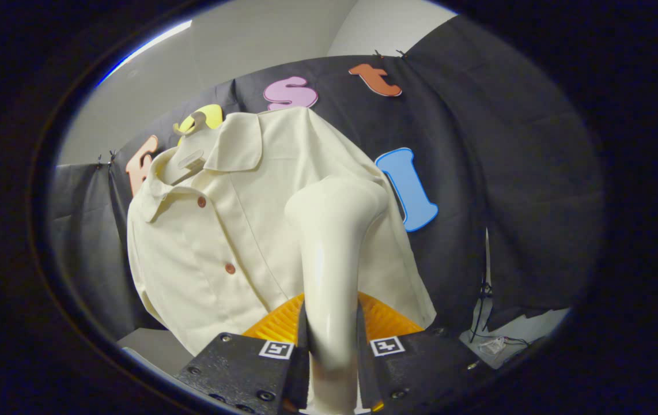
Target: Iron the clothes twice with a garment steamer, once on the left side and once on the right side.
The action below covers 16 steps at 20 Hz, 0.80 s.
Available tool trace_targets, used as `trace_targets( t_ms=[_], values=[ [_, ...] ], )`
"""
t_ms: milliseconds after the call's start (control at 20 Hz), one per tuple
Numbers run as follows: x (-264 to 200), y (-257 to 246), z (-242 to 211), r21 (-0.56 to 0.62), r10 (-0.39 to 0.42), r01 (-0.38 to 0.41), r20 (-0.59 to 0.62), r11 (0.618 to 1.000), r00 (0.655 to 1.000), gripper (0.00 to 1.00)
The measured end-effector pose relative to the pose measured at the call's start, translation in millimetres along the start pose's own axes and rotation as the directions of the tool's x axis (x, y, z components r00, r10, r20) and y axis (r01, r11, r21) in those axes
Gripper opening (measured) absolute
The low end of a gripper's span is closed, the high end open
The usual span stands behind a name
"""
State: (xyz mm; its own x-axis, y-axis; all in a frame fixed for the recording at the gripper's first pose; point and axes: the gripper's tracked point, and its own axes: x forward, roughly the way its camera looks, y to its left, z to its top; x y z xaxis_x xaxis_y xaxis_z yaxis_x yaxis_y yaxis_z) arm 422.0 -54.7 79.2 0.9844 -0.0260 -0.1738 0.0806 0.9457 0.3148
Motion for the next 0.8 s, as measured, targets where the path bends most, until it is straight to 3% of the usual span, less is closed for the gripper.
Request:
trace_targets(
  t_ms=[800],
  values=[
    [-20.0,-45.1,-120.2,-0.006,0.085,-0.088,-0.208,0.996,0.974,0.34]
  ],
)
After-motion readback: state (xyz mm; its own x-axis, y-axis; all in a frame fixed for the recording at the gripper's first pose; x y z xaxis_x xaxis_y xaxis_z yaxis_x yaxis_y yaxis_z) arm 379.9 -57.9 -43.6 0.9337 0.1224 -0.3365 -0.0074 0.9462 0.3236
